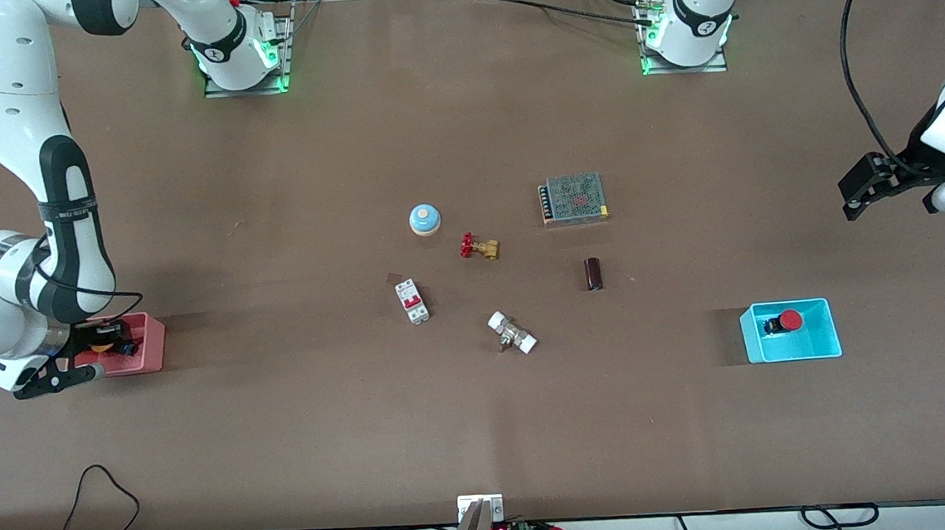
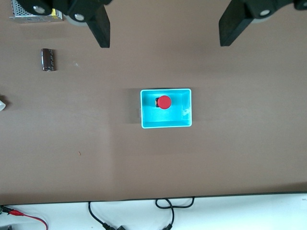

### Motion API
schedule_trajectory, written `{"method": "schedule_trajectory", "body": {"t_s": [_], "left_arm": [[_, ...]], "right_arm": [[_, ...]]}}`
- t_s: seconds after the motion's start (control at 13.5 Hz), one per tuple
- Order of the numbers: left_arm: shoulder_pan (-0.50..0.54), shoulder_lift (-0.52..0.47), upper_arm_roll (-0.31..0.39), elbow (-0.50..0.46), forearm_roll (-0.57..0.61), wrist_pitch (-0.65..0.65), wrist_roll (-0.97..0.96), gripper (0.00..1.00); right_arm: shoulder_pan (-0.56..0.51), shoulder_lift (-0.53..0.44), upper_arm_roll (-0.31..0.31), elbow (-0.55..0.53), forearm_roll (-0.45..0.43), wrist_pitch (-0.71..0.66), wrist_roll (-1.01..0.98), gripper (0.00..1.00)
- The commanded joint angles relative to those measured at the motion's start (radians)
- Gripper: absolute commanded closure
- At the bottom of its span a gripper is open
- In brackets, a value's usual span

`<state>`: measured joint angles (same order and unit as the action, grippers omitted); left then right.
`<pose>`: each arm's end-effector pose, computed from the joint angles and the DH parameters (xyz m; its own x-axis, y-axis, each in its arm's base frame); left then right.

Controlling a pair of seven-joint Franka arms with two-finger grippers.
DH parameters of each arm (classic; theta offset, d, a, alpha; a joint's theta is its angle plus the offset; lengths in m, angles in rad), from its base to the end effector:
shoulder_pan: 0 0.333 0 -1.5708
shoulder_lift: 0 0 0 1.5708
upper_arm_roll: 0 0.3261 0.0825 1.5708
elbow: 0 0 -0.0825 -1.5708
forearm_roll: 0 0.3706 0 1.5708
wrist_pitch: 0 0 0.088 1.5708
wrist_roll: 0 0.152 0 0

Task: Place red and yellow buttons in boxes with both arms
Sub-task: 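Release the yellow button into the pink box while the left gripper withdraws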

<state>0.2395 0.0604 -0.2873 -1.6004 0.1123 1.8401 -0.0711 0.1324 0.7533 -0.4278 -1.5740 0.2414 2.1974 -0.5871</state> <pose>0.5919 -0.0101 0.5705 0.9826 -0.0024 0.1859 0.0130 -0.9966 -0.0816 0.6691 -0.1520 0.1924 0.9675 0.2324 -0.0997 0.2386 -0.9695 0.0558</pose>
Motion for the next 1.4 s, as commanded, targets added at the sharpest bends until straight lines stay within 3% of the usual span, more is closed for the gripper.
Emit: {"method": "schedule_trajectory", "body": {"t_s": [0.0, 0.07, 0.15, 0.22, 0.3, 0.59, 0.74, 0.96, 1.33], "left_arm": [[-0.152, -0.056, 0.167, -0.012, -0.046, -0.035, 0.031, 0.0], [-0.179, -0.066, 0.187, -0.013, -0.046, -0.045, 0.036, 0.0], [-0.195, -0.076, 0.195, -0.013, -0.046, -0.068, 0.037, 0.0], [-0.204, -0.089, 0.2, -0.013, -0.048, -0.076, 0.037, 0.0], [-0.215, -0.105, 0.215, -0.016, -0.046, -0.088, 0.043, 0.0], [-0.284, -0.129, 0.307, -0.027, -0.074, -0.14, 0.103, 0.0], [-0.282, -0.128, 0.307, -0.029, -0.079, -0.136, 0.103, 0.0], [-0.264, -0.119, 0.31, -0.035, -0.166, -0.128, 0.108, 0.0], [-0.27, -0.116, 0.283, -0.032, -0.086, -0.183, 0.093, 0.0]], "right_arm": [[-0.014, 0.009, 0.012, 0.002, 0.022, 0.019, -0.025, 0.6], [-0.014, 0.009, 0.012, 0.002, 0.022, 0.024, -0.025, 0.6], [-0.014, 0.011, 0.012, 0.002, 0.022, 0.024, -0.025, 0.5], [-0.014, 0.015, 0.012, 0.002, 0.025, 0.024, -0.023, 0.31], [-0.013, 0.014, 0.012, 0.002, 0.025, 0.024, -0.023, 0.0], [-0.01, -0.003, 0.012, 0.005, 0.025, 0.018, -0.022, 0.0], [-0.004, -0.053, 0.012, 0.005, 0.027, 0.002, -0.016, 0.0], [0.018, -0.181, 0.012, 0.011, 0.042, -0.131, -0.004, 0.0], [0.065, -0.328, 0.014, 0.012, 0.041, -0.321, 0.22, 0.0]]}}
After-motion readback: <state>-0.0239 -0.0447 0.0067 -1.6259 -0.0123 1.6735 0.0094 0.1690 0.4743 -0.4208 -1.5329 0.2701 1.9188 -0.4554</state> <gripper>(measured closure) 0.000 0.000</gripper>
